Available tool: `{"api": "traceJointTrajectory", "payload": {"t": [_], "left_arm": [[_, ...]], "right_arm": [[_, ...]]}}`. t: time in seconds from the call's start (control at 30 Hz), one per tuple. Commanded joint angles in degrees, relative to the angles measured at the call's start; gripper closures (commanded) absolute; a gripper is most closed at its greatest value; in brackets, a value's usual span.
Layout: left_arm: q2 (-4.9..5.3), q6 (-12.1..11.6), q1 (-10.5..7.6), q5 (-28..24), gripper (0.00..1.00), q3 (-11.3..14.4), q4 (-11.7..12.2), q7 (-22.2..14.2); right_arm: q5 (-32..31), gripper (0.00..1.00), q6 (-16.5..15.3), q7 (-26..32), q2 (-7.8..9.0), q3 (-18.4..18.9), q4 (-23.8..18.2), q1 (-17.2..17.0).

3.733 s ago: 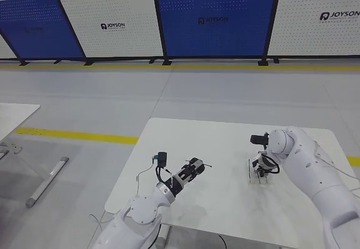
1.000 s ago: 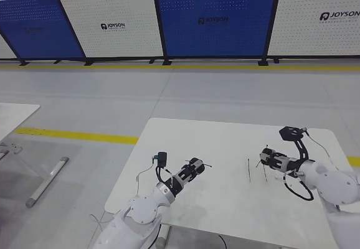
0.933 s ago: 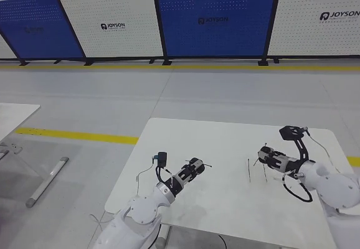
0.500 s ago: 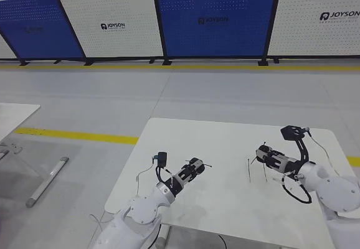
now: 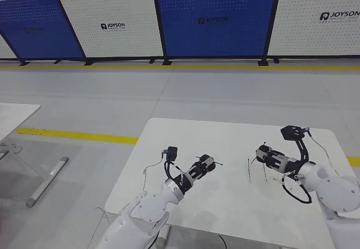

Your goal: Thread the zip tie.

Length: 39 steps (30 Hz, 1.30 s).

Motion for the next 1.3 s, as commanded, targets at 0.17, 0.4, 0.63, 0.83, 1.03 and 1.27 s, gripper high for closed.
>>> {"api": "traceJointTrajectory", "payload": {"t": [0.17, 0.4, 0.63, 0.83, 1.03, 1.27], "left_arm": [[0.0, -0.04, 0.02, -0.06, 1.0, -0.01, 0.0, -0.04], [0.0, -0.04, 0.02, -0.06, 1.0, -0.01, 0.0, -0.04], [0.0, -0.04, 0.02, -0.06, 1.0, -0.01, 0.0, -0.04], [0.0, -0.04, 0.02, -0.06, 1.0, -0.01, 0.0, -0.04], [0.0, -0.04, 0.02, -0.06, 1.0, -0.01, 0.0, -0.04], [0.0, -0.04, 0.02, -0.06, 1.0, -0.01, 0.0, -0.04]], "right_arm": [[2.07, 1.0, -0.73, -8.4, -0.66, -2.52, 0.26, -2.32], [3.83, 1.0, 1.31, -17.12, -1.48, -4.93, -0.44, -4.4], [3.83, 1.0, 1.31, -17.12, -1.48, -4.93, -0.44, -4.4], [3.83, 1.0, 1.31, -17.12, -1.48, -4.93, -0.44, -4.4], [3.83, 1.0, 1.31, -17.12, -1.48, -4.93, -0.44, -4.4], [3.83, 1.0, 1.31, -17.12, -1.48, -4.93, -0.44, -4.4]]}}
